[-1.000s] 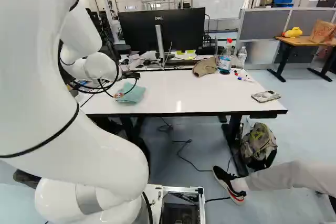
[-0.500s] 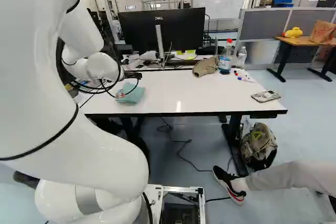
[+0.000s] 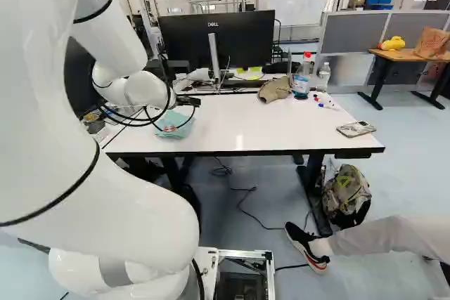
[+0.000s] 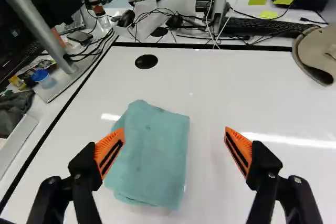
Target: Clean the table with the green towel
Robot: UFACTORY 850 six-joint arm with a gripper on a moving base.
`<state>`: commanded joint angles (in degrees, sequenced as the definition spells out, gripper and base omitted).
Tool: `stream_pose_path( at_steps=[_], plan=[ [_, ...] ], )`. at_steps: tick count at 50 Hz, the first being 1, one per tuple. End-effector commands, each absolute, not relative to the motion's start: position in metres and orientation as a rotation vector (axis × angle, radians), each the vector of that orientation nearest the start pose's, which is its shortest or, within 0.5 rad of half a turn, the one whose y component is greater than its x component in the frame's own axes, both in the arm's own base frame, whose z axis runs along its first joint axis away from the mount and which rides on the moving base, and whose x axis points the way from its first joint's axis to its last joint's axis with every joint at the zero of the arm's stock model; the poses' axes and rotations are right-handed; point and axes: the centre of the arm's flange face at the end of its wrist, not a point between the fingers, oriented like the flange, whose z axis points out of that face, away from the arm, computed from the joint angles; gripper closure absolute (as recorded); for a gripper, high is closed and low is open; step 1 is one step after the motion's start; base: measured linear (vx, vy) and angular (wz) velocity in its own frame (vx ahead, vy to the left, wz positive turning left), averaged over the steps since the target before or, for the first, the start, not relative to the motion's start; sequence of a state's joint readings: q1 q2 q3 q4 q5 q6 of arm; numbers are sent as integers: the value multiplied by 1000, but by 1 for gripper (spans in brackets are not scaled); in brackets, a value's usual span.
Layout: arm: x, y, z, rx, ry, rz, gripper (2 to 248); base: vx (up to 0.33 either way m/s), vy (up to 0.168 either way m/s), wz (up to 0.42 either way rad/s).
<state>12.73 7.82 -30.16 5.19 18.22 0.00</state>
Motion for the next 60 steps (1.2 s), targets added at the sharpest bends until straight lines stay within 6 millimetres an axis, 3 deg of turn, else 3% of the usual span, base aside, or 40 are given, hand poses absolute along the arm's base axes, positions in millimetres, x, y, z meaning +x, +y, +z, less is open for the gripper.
stream_pose_path(
  at_steps=[60],
  plan=[
    [389,-1,456,-2752,135,-1473,3,0,0,0]
  ],
)
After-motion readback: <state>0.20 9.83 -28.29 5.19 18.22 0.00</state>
